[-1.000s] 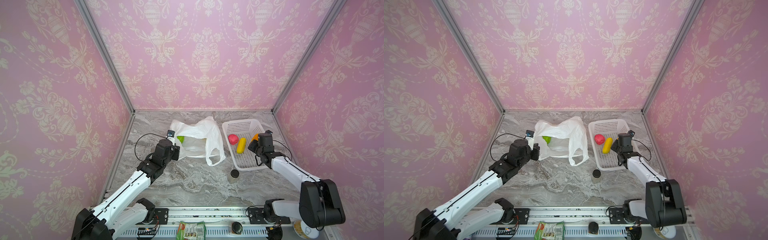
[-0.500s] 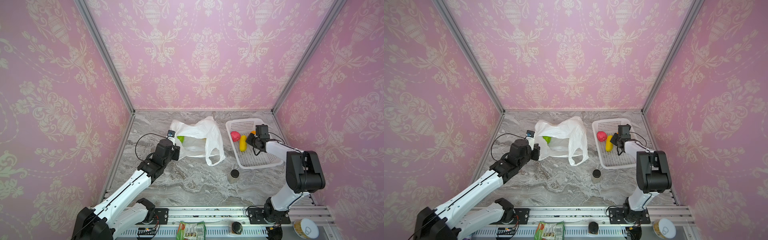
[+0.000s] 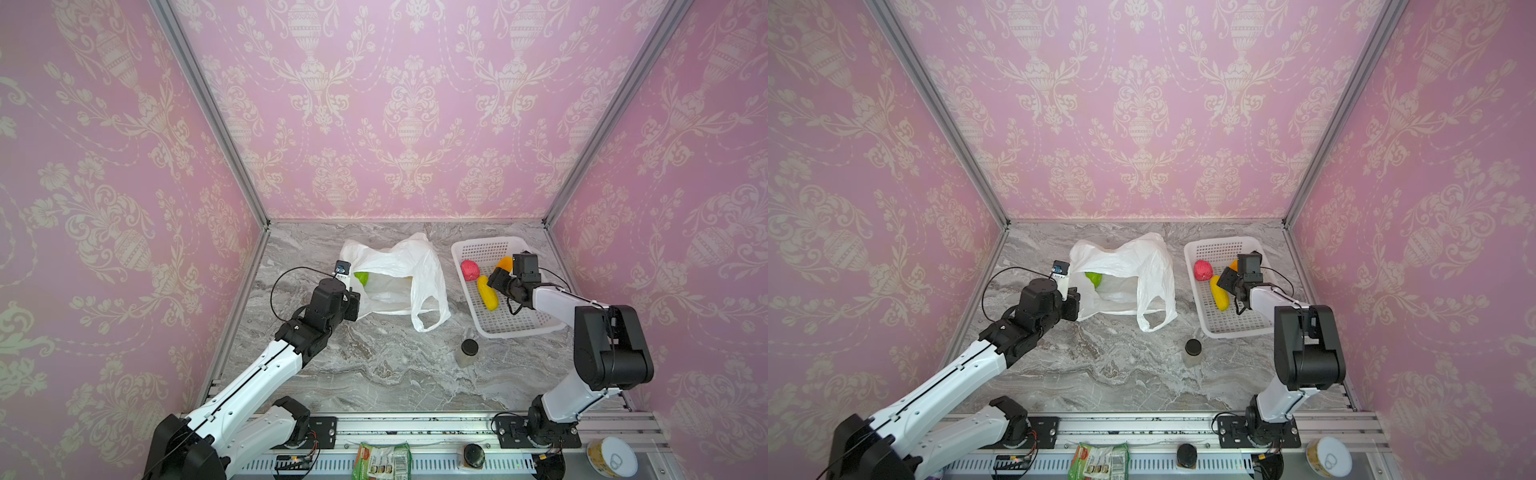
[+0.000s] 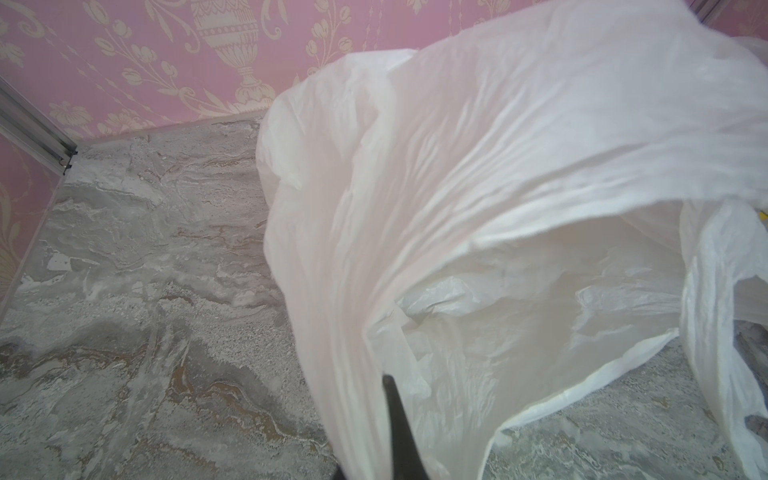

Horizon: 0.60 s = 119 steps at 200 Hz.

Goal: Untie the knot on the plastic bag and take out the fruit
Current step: 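Open the right gripper to drop the pepper into the basket, then move the open right gripper back into the bag toward the green fruit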

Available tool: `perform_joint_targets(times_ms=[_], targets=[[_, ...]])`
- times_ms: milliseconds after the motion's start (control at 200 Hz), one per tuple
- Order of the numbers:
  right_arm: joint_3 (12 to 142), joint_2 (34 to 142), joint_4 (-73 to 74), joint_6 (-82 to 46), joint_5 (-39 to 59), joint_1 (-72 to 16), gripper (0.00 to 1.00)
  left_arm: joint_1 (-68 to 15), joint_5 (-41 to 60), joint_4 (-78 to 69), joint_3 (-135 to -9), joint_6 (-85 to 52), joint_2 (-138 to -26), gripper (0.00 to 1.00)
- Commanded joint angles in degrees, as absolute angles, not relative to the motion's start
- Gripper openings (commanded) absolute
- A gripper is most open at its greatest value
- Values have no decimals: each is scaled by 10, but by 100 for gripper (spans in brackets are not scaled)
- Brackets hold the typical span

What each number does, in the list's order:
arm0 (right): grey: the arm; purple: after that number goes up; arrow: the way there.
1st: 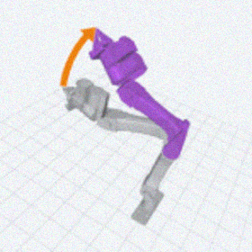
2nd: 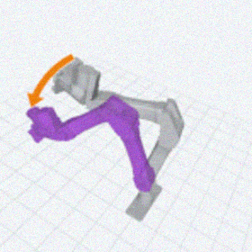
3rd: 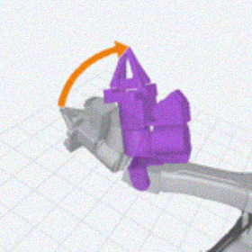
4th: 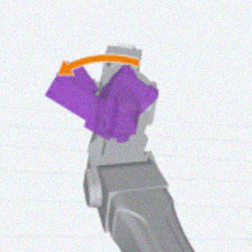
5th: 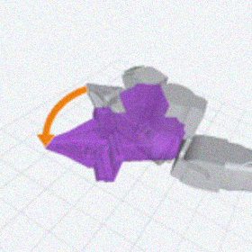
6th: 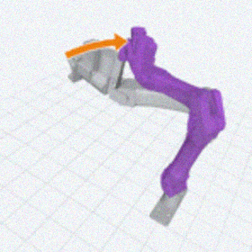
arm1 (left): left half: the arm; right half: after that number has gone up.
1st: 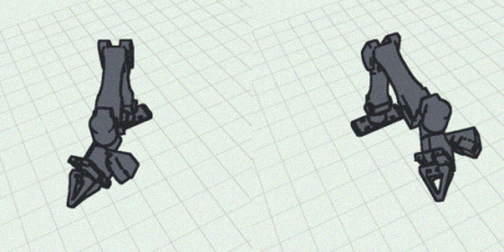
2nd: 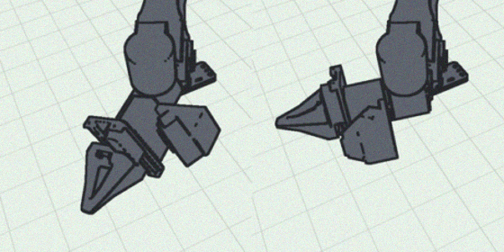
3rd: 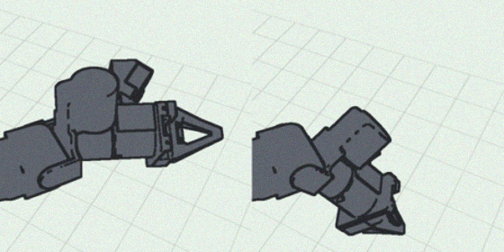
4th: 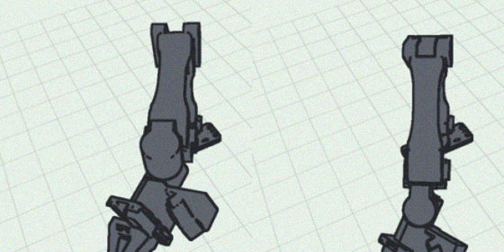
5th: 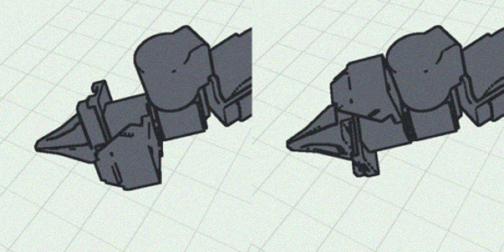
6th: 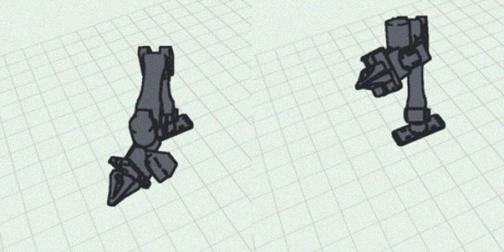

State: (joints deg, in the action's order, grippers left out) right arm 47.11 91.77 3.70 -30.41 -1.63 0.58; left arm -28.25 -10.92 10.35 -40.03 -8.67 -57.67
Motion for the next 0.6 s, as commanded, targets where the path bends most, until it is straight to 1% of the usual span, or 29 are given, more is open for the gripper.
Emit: perform_joint_targets(times_ms=[0, 50, 95, 180, 250, 375, 485, 590], targets=[[409, 852, 122, -304, -61, -5, 82, -283, -118, 111, -413, -87, -580, 0], [382, 826, 151, -302, -69, -9, 84, -283, -120, 112, -415, -87, -579, 0], [363, 802, 161, -302, -71, -10, 82, -283, -125, 114, -415, -85, -577, 0], [345, 744, 134, -302, -90, -25, 80, -283, -131, 112, -415, -85, -576, 0], [343, 684, 108, -289, -114, -55, 79, -283, -132, 112, -415, -85, -577, 0], [368, 573, 41, -257, -173, -144, 74, -283, -133, 115, -415, -85, -579, 0], [377, 485, 30, -227, -215, -251, 69, -283, -133, 114, -415, -85, -579, 0], [390, 441, 33, -200, -224, -335, 63, -283, -132, 113, -415, -84, -577, 0]])
